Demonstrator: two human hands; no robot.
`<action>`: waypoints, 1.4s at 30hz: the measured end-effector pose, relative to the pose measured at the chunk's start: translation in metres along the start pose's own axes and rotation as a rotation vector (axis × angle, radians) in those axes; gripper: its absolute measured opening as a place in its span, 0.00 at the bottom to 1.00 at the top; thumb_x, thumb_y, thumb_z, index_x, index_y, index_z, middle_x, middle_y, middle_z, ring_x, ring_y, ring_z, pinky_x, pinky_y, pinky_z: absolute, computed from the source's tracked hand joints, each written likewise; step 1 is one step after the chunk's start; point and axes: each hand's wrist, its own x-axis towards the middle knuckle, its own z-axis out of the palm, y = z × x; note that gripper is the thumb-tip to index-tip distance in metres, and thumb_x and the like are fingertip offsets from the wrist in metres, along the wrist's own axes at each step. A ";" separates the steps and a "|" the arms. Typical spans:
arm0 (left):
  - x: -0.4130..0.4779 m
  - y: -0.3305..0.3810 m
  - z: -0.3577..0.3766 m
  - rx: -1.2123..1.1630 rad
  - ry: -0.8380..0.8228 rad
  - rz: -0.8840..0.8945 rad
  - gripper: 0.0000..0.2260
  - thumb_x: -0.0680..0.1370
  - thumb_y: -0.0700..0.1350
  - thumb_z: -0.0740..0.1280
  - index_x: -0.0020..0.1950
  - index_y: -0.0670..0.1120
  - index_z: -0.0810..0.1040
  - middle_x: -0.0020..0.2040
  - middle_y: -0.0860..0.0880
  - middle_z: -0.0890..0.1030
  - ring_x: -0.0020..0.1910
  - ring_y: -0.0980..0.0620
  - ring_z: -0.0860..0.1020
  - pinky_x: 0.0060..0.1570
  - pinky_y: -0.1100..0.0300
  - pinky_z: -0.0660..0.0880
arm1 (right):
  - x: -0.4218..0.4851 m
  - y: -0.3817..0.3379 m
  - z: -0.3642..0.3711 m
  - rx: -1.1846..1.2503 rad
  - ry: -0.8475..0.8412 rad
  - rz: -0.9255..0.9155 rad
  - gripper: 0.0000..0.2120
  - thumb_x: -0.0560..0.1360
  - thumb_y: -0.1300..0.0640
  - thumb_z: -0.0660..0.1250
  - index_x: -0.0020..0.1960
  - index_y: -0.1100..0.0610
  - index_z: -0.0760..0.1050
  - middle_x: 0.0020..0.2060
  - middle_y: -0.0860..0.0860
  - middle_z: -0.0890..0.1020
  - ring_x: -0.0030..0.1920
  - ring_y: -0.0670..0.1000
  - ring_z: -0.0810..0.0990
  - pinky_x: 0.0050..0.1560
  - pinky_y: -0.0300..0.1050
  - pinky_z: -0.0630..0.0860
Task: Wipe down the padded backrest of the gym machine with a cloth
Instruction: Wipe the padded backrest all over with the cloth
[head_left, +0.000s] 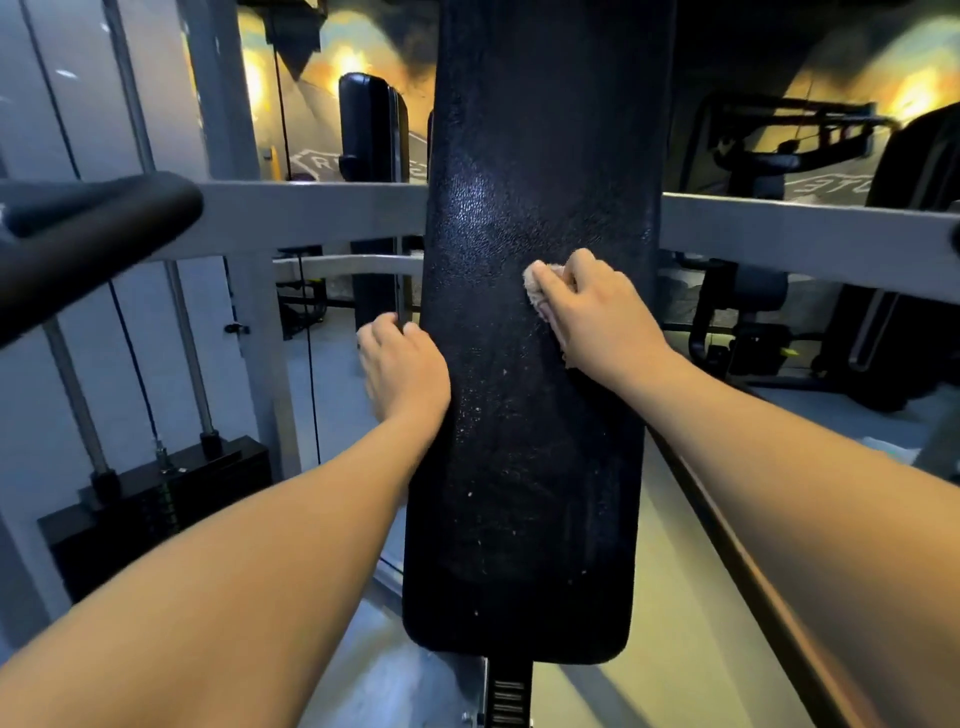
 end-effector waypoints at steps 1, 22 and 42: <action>0.003 0.014 0.002 0.016 0.026 0.147 0.17 0.85 0.49 0.54 0.71 0.46 0.69 0.72 0.47 0.68 0.69 0.45 0.68 0.66 0.48 0.66 | 0.000 0.002 -0.001 -0.012 -0.011 0.033 0.18 0.79 0.57 0.69 0.67 0.61 0.73 0.44 0.59 0.70 0.36 0.59 0.71 0.34 0.53 0.73; 0.044 0.029 0.046 0.274 0.161 0.906 0.20 0.82 0.46 0.58 0.74 0.46 0.71 0.73 0.44 0.72 0.75 0.42 0.65 0.76 0.41 0.59 | 0.094 0.023 0.004 -0.099 0.038 0.000 0.21 0.65 0.61 0.79 0.53 0.60 0.75 0.44 0.58 0.78 0.34 0.62 0.78 0.37 0.52 0.71; 0.039 0.030 0.047 0.287 0.168 0.895 0.20 0.82 0.45 0.58 0.74 0.46 0.71 0.74 0.44 0.71 0.75 0.41 0.64 0.74 0.40 0.61 | 0.031 0.050 0.006 -0.204 0.202 0.416 0.12 0.84 0.52 0.56 0.56 0.60 0.74 0.47 0.59 0.78 0.40 0.64 0.79 0.41 0.56 0.70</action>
